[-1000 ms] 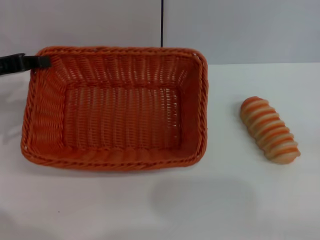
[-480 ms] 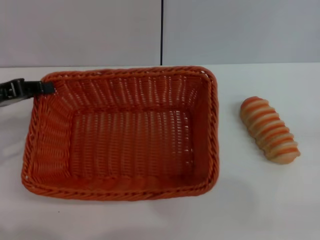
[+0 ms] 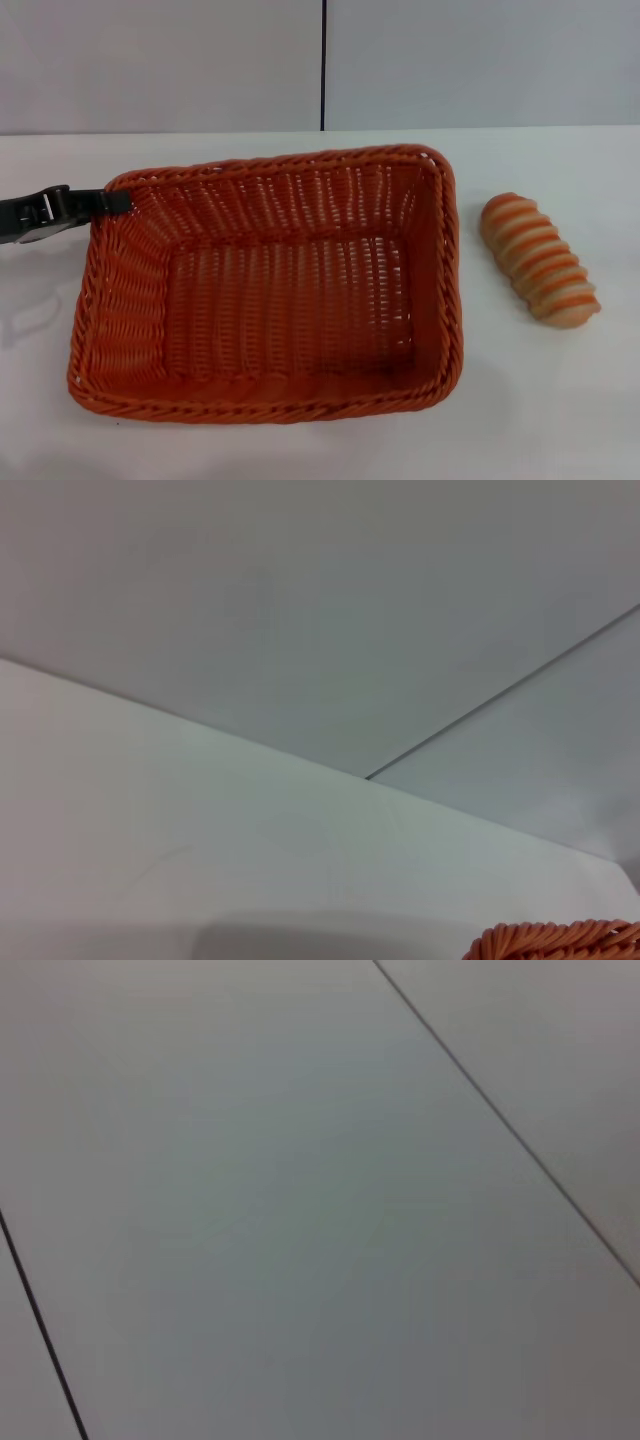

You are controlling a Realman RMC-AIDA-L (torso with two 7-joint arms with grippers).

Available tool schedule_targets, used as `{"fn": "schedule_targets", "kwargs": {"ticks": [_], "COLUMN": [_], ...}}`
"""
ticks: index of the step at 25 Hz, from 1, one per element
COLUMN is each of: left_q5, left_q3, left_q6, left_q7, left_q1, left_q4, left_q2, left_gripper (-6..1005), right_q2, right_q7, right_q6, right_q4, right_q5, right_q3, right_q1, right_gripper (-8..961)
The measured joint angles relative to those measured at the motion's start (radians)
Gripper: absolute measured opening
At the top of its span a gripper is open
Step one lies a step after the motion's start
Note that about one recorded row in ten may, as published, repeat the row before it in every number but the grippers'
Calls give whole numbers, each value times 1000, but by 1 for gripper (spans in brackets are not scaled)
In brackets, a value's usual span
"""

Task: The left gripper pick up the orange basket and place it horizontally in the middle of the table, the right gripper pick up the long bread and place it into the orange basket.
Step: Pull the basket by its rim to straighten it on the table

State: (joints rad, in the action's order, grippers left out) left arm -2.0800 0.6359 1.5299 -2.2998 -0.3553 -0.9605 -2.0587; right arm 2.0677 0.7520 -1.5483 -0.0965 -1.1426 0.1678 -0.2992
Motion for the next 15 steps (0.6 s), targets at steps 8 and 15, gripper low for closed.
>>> {"fn": "schedule_targets", "kwargs": {"ticks": [8,15], "left_q5": [-8,-11], "left_q3": [6,-12], "left_q6": [-33,-51], "left_q7": [22,66], "left_q1": [-8,-9], "left_q4": [36,37], "left_q2": [5,27], "left_gripper": [276,525], "right_q2": [-1,-3], "right_q7": [4,23], "right_q6": [17,21], "right_q4": [-6,-26], "right_q5": [-2,-2], "right_q3": [-23,-71], "right_q1": [-6,-4], "right_gripper": [682,682]}}
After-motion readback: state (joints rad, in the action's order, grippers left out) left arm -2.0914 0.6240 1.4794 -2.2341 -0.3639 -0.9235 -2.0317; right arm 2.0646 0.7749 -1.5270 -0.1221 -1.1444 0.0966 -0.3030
